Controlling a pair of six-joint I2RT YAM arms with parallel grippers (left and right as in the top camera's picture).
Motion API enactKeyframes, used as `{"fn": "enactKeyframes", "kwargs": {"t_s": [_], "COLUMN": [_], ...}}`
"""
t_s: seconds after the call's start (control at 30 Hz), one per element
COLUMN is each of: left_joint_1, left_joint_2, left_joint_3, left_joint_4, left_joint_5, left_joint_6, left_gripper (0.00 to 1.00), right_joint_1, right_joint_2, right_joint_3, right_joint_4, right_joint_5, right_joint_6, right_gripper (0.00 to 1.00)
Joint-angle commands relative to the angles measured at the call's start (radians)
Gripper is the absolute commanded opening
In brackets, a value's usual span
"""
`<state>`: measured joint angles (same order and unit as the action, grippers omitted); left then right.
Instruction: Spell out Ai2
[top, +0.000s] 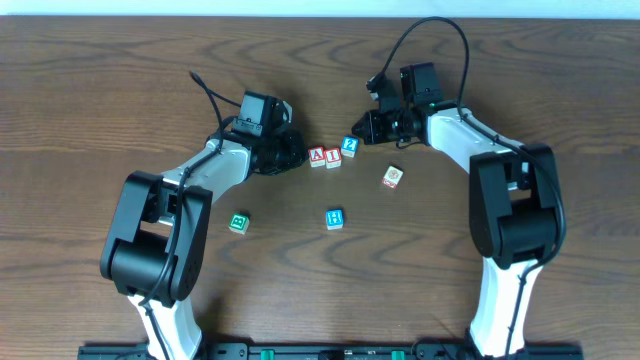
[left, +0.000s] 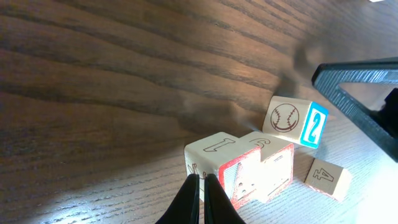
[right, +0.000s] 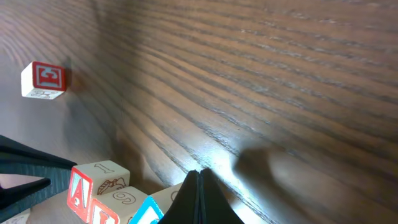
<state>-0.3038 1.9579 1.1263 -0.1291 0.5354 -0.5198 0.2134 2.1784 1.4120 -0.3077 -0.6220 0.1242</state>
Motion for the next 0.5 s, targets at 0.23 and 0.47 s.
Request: {"fn": "enactKeyframes", "kwargs": {"t_s": [0.23,0.47], "left_joint_1": [0.000,0.000], "left_joint_2": [0.017,0.017], "left_joint_3": [-0.007,-0.007], "left_joint_4": [-0.001,-0.001], "left_joint_5": [-0.014,-0.014], "left_joint_6": [0.011,0.011], "left_gripper": [0.06,0.06], "right_joint_1": [0.001,-0.001], "right_joint_2": [0.050,0.050], "right_joint_3": [0.001,0.002], "right_joint_4": [0.008,0.016], "right_joint_5": [-0.090,-0.093], "right_joint_6": [-0.017,-0.017], "right_gripper": [0.01,0.01]}}
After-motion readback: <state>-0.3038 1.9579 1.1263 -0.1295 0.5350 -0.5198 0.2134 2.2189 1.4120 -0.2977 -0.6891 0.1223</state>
